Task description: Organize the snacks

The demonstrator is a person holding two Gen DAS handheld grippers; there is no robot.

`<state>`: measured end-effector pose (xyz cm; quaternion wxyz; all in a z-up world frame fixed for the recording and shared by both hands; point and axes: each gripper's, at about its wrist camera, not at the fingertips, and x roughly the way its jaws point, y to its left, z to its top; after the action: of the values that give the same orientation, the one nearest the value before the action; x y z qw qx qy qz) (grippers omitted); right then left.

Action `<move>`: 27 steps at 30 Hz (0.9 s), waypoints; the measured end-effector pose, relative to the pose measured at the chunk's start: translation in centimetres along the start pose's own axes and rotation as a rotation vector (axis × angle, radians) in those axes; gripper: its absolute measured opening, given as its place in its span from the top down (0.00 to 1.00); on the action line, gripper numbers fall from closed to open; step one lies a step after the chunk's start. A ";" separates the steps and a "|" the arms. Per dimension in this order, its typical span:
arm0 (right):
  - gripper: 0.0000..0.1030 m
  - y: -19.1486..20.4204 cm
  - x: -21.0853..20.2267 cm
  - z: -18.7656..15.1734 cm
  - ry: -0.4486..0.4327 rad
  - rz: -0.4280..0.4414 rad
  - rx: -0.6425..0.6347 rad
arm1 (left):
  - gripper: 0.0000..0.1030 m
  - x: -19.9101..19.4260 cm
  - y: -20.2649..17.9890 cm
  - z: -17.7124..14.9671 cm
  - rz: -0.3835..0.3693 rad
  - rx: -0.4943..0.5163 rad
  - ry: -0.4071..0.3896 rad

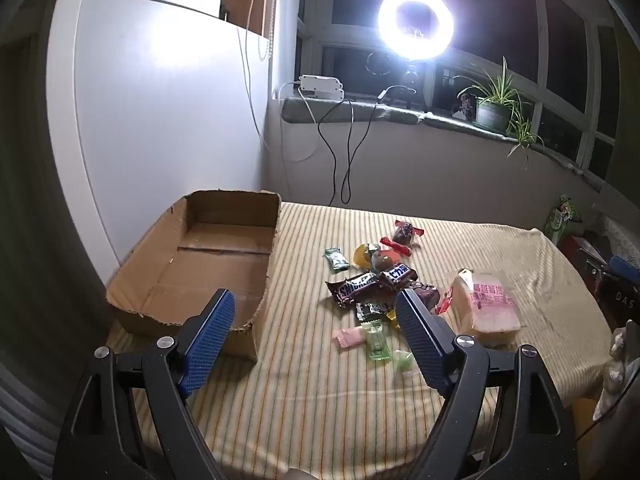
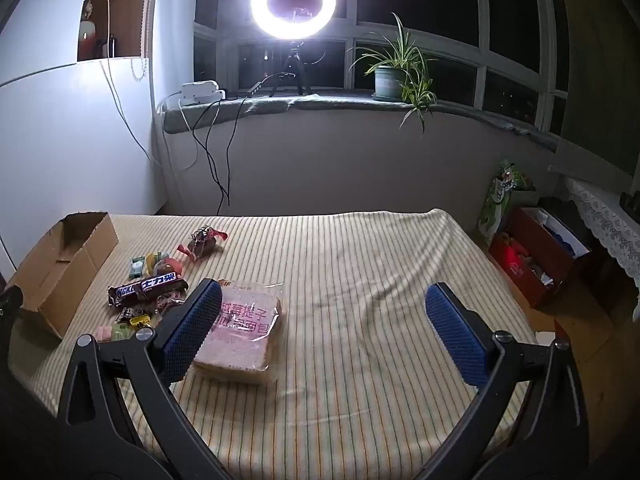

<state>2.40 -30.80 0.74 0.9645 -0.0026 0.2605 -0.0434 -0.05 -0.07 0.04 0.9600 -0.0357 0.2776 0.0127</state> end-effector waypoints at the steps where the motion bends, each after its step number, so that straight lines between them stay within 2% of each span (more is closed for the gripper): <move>1: 0.00 0.0 -0.1 0.0 0.000 0.003 -0.002 | 0.20 0.0 0.0 0.0 0.001 -0.002 -0.001; 7: 0.00 0.3 0.0 0.3 -0.012 0.000 -0.010 | 0.20 0.9 0.0 0.4 -0.002 -0.014 0.012; 9: 0.00 0.1 0.1 0.3 -0.015 -0.004 -0.011 | 0.20 0.0 0.4 0.4 -0.010 -0.016 -0.002; 27: 0.00 0.4 -0.2 0.4 -0.016 0.000 -0.019 | 0.20 -0.4 -0.1 0.4 -0.012 -0.006 -0.011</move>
<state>2.46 -30.39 1.22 0.9665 -0.0121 0.2532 -0.0408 -0.21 -0.11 0.58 0.9614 -0.0403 0.2720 0.0082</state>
